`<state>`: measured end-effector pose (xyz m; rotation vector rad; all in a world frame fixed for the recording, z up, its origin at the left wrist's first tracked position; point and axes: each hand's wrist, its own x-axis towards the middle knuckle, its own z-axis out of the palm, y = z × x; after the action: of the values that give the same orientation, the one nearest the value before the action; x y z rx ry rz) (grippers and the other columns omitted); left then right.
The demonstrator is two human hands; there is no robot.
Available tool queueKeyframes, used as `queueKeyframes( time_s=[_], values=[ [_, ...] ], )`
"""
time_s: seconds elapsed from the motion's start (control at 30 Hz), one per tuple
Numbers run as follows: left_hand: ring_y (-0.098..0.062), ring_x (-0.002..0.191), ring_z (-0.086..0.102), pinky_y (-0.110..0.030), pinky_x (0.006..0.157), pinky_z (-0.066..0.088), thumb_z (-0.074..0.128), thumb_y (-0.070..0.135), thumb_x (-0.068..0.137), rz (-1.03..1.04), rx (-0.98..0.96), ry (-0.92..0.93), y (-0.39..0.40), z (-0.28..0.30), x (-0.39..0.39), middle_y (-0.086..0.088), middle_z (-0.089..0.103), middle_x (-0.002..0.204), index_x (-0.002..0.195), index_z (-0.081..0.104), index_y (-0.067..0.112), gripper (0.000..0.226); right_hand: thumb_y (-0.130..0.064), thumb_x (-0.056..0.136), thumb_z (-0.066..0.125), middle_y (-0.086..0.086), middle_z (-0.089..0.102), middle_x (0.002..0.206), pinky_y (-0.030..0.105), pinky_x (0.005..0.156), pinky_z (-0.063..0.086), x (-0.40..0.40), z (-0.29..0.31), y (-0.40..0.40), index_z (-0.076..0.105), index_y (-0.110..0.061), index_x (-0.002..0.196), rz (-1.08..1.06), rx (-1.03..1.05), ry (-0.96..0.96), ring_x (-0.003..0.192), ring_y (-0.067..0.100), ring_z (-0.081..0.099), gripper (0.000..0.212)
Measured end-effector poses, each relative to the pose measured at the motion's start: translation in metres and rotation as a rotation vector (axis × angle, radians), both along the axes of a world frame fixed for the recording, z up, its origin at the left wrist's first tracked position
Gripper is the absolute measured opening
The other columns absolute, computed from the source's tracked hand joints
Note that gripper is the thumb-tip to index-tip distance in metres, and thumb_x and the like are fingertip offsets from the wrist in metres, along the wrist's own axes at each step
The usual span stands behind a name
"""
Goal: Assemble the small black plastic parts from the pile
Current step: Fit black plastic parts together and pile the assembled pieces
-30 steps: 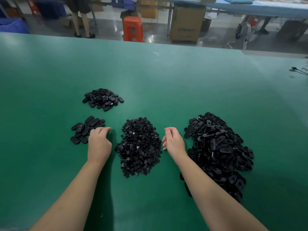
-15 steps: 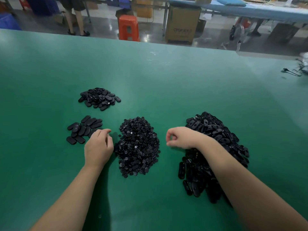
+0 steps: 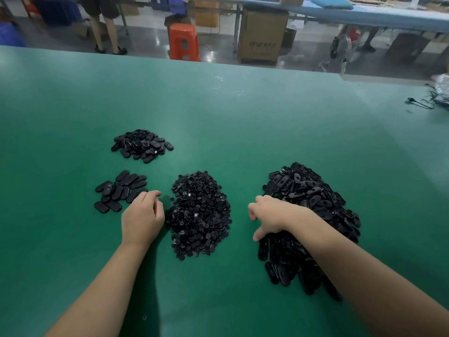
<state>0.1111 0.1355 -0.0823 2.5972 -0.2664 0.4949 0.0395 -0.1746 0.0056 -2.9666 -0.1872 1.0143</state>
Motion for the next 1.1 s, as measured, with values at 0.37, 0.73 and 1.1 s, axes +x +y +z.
queueKeyframes(
  time_s=[0.37, 0.73, 1.1],
  values=[
    [-0.023, 0.074, 0.063, -0.027, 0.054, 0.038, 0.062, 0.004, 0.091, 0.016, 0.028, 0.000, -0.001, -0.002, 0.002, -0.003, 0.068, 0.088, 0.108, 0.072, 0.007, 0.020, -0.054, 0.080, 0.078, 0.007, 0.047, 0.123, 0.038, 0.094, 0.038, 0.003, -0.007, -0.002, 0.051, -0.019, 0.124, 0.024, 0.009, -0.044, 0.118, 0.027, 0.039, 0.062],
    [-0.022, 0.070, 0.062, -0.028, 0.051, 0.042, 0.062, 0.005, 0.090, 0.023, 0.027, 0.022, -0.001, 0.001, 0.001, -0.002, 0.068, 0.086, 0.107, 0.073, 0.007, 0.021, -0.052, 0.101, 0.048, 0.012, 0.059, 0.117, 0.042, 0.093, 0.047, 0.017, -0.020, -0.015, 0.060, -0.011, 0.115, -0.137, -0.133, -0.359, 0.114, 0.031, 0.051, 0.044],
    [-0.022, 0.071, 0.062, -0.027, 0.051, 0.039, 0.064, 0.003, 0.087, 0.011, 0.028, 0.005, 0.000, 0.001, 0.001, -0.002, 0.068, 0.086, 0.106, 0.073, 0.005, 0.021, -0.039, 0.097, 0.061, 0.006, 0.063, 0.106, 0.036, 0.084, 0.050, 0.024, -0.023, -0.031, 0.063, -0.013, 0.098, -0.338, 0.037, -0.382, 0.104, 0.027, 0.059, 0.026]
  ],
)
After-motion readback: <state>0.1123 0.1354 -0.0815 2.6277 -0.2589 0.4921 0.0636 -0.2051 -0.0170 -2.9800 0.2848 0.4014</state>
